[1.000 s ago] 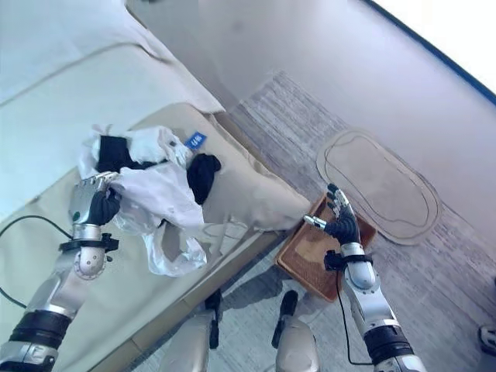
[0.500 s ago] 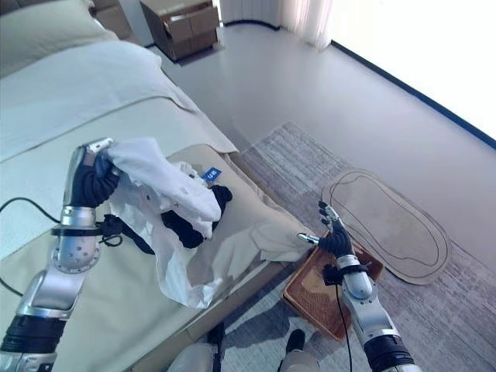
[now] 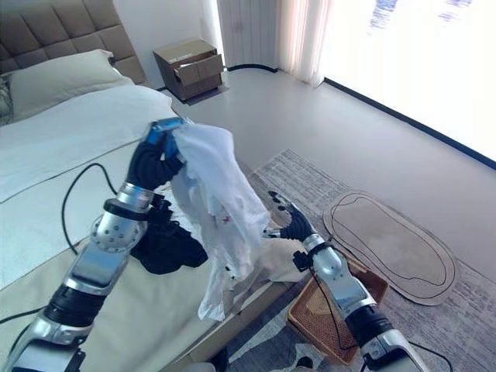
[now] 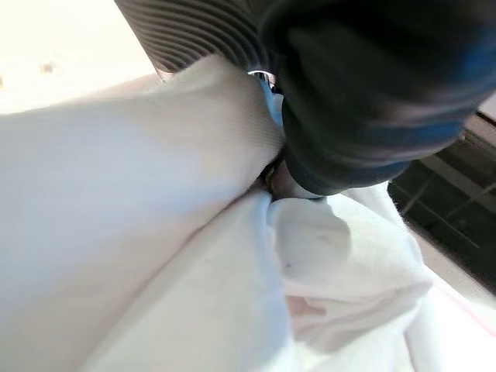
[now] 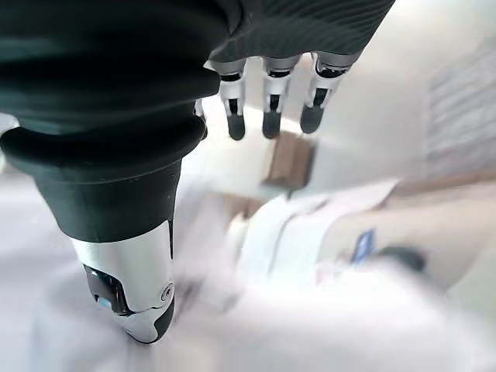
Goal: Pick up clothes into the bucket
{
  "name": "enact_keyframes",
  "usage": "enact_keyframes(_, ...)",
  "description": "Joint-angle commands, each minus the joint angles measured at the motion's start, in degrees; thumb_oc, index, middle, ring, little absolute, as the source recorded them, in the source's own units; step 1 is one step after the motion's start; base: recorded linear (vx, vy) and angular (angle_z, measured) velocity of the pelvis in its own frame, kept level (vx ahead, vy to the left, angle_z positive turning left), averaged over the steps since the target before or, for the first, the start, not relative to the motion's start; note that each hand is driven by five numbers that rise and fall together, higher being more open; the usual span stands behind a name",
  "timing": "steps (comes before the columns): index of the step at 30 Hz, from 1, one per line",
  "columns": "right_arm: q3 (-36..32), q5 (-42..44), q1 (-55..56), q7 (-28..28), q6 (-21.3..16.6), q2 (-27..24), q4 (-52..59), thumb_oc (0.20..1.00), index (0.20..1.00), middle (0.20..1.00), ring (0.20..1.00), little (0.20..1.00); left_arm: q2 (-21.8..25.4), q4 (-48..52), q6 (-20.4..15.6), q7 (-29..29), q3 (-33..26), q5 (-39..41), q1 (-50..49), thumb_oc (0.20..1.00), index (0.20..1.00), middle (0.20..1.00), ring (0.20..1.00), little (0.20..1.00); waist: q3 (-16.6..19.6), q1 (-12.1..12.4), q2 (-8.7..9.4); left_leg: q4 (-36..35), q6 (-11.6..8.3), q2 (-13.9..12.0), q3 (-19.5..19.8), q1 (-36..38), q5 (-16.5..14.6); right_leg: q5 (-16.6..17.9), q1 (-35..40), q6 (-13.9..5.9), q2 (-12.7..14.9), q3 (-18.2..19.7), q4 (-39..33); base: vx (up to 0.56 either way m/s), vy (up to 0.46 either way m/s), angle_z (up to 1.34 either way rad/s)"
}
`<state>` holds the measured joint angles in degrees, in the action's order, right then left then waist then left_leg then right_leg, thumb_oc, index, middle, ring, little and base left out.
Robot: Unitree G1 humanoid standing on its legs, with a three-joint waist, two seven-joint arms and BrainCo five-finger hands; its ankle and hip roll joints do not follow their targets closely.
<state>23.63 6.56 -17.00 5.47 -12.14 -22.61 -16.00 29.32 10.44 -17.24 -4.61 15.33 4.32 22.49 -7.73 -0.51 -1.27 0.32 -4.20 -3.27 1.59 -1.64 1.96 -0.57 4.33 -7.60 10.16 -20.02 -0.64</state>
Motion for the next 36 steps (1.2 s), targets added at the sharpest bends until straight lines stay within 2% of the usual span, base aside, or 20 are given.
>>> enact_keyframes(1,1.3,3.3,-3.92,0.58,-1.92,1.37,3.45,1.0,1.0,1.0,1.0,1.0,-0.72,1.71,-2.71,0.81,-0.26,4.82,5.15,0.2,0.2,0.2,0.2,0.2,2.9,0.93,2.29,-1.38,0.42,-2.22,-1.14,0.76,-1.36,4.22,-2.59,-3.25,4.72,1.73,1.04,0.0,0.0,0.0)
enact_keyframes(9,2.55,4.42,-6.31,-1.84,-1.91,4.99,3.92,1.0,1.0,1.0,1.0,1.0,-3.95,1.89,-1.31,2.07,4.16,6.51,5.46,0.2,0.2,0.2,0.2,0.2,3.28,0.25,2.38,-1.35,0.69,-2.02,-1.47,1.38,-1.71,4.31,-2.49,-3.18,4.63,2.25,1.02,0.0,0.0,-0.01)
enact_keyframes(17,7.41,5.65,-8.32,2.03,-0.98,5.81,5.44,1.0,1.0,1.0,1.0,1.0,-5.41,1.74,-0.62,2.9,7.18,5.86,7.56,0.2,0.2,0.2,0.2,0.2,3.49,0.18,2.78,-1.41,0.67,-2.07,-1.33,1.38,-1.66,4.18,-2.37,-3.1,4.57,2.27,0.94,0.0,-0.003,-0.01)
enact_keyframes(18,7.8,6.47,-8.21,2.63,-1.03,5.84,5.66,0.41,0.41,0.41,0.41,0.41,-5.69,1.55,-0.66,2.98,7.6,5.97,7.85,0.2,0.2,0.2,0.2,0.2,3.53,0.18,2.81,-1.4,0.64,-2.05,-1.28,1.35,-1.63,4.16,-2.28,-3.1,4.57,2.16,0.89,0.0,0.0,0.0)
enact_keyframes(19,7.93,6.9,-8.15,2.83,-1.12,6.03,5.44,0.2,0.2,0.2,0.2,0.2,-5.84,1.44,-0.72,3.06,7.78,6.19,7.89,0.2,0.2,0.2,0.2,0.2,3.52,0.2,2.82,-1.44,0.65,-2.03,-1.3,1.37,-1.6,4.17,-2.19,-3.12,4.55,2.05,0.88,0.0,0.0,0.0)
enact_keyframes(26,7.34,9.81,-6.67,3.26,-1.45,6.07,4.52,0.2,0.2,0.2,0.2,0.2,-5.99,1.12,-0.9,3.5,7.63,7.43,7.03,0.2,0.2,0.2,0.2,0.2,3.72,0.24,2.89,-1.42,0.64,-2.02,-1.42,1.51,-1.66,4.33,-1.93,-3.13,4.56,1.91,0.61,0.0,0.0,0.0)
enact_keyframes(36,0.36,15.41,0.12,1.44,-1.89,5.47,2.33,0.2,0.2,0.2,0.2,0.2,-5.1,-0.13,-1.03,2.69,4.67,6.79,4.4,0.2,0.2,0.2,0.2,0.2,4.14,-0.23,2.94,-1.5,0.56,-2.08,-1.44,1.96,-1.78,4.38,-1.28,-3.08,4.48,1.66,0.4,0.0,0.0,0.0)
